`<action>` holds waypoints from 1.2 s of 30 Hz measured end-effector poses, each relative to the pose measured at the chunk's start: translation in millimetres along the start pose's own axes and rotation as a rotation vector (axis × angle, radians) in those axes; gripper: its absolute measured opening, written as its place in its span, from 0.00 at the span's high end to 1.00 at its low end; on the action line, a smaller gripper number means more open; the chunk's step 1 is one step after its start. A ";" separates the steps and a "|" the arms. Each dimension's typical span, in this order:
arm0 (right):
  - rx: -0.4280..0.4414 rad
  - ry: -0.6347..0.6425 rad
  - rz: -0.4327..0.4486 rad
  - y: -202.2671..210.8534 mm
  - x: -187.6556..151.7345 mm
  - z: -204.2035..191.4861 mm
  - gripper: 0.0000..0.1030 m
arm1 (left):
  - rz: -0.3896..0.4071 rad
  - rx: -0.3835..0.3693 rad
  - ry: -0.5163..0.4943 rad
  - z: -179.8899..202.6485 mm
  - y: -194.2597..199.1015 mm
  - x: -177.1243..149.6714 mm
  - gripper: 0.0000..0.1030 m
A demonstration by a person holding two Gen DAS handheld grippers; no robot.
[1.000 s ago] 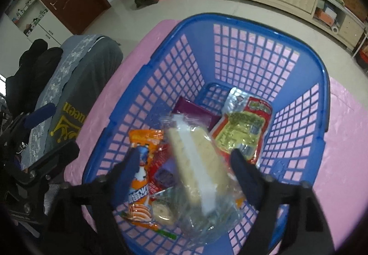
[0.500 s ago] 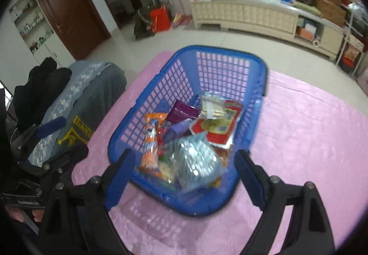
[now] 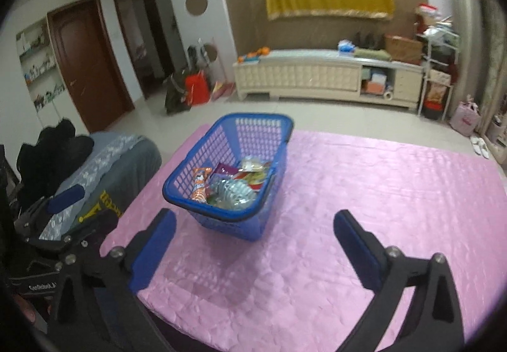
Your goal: Organize snacks
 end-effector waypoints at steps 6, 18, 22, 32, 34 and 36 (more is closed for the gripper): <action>-0.049 0.018 0.087 46.8 -12.5 8.4 0.00 | 0.047 -0.022 -0.025 23.4 30.3 -6.7 0.00; -0.233 0.062 0.253 128.2 -34.6 17.3 0.00 | 0.121 -0.047 -0.083 59.2 78.8 -10.7 0.00; -0.253 0.064 0.274 140.1 -36.6 20.0 0.00 | 0.120 -0.063 -0.099 69.5 82.6 -12.6 0.00; -0.243 0.042 0.285 143.6 -48.1 20.4 0.00 | 0.107 -0.087 -0.095 76.9 86.5 -20.0 0.00; -0.238 0.041 0.281 142.0 -49.1 19.7 0.00 | 0.102 -0.086 -0.094 77.5 85.5 -20.2 0.00; -0.236 0.039 0.272 140.0 -50.2 20.5 0.00 | 0.100 -0.081 -0.097 78.7 87.0 -22.0 0.00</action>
Point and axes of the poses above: each gripper's, at about its wrist camera, not at the fingertips, and y roughly against the way its jaws point, z to its right, x to its top, the point moved 9 cm from there along -y, roughly the way its jaws point, and after that the axes turned 4 degrees about -y, right-handed, at the moved point
